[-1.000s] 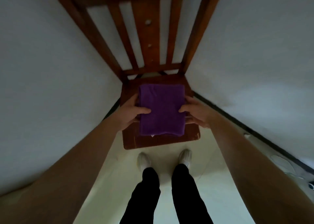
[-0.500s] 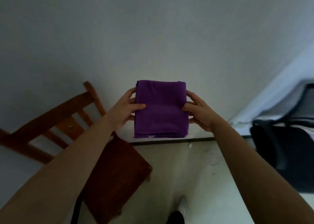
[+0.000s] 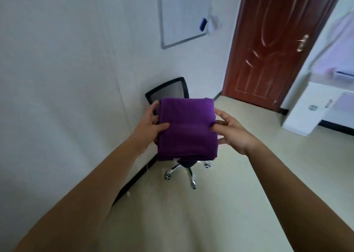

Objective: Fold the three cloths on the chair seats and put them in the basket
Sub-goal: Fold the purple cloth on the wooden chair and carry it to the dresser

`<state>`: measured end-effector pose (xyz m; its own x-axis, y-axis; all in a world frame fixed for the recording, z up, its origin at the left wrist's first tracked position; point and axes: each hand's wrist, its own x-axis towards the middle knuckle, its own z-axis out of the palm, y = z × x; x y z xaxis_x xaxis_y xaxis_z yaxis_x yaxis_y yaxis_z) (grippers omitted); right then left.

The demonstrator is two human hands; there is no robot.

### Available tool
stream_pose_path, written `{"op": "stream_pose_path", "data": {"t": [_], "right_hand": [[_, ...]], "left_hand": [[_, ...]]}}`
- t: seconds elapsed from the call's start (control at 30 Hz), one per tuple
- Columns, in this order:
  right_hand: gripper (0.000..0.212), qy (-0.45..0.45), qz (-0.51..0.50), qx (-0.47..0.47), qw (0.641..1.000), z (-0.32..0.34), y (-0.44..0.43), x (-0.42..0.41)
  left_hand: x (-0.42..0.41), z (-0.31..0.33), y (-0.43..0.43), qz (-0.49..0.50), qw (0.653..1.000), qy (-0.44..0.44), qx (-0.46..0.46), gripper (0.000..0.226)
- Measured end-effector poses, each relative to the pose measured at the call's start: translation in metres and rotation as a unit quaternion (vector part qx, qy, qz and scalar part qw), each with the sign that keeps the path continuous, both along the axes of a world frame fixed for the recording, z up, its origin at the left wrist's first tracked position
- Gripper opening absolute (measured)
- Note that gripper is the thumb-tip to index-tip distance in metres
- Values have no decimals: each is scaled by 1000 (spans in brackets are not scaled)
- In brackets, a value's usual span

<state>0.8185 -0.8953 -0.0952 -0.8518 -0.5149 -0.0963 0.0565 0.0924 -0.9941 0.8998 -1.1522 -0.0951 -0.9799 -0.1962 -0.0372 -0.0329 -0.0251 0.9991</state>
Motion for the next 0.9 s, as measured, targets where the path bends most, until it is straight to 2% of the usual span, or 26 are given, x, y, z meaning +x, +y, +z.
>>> {"op": "stream_pose_path", "data": {"t": [0.27, 0.37, 0.57, 0.7, 0.9], "right_hand": [[65, 8, -131, 12, 991, 7, 278, -45], [63, -1, -193, 3, 981, 9, 361, -67], [61, 1, -261, 13, 965, -5, 463, -137], [62, 14, -301, 24, 953, -9, 516, -223], [56, 19, -362, 12, 932, 16, 581, -350]], "left_hand": [[-120, 4, 264, -139, 988, 63, -2, 75], [-168, 7, 349, -185, 981, 60, -11, 75], [-271, -3, 458, -224, 973, 48, -13, 77], [-377, -12, 516, -256, 966, 42, -10, 76], [-527, 12, 594, -294, 955, 41, 11, 72]]}}
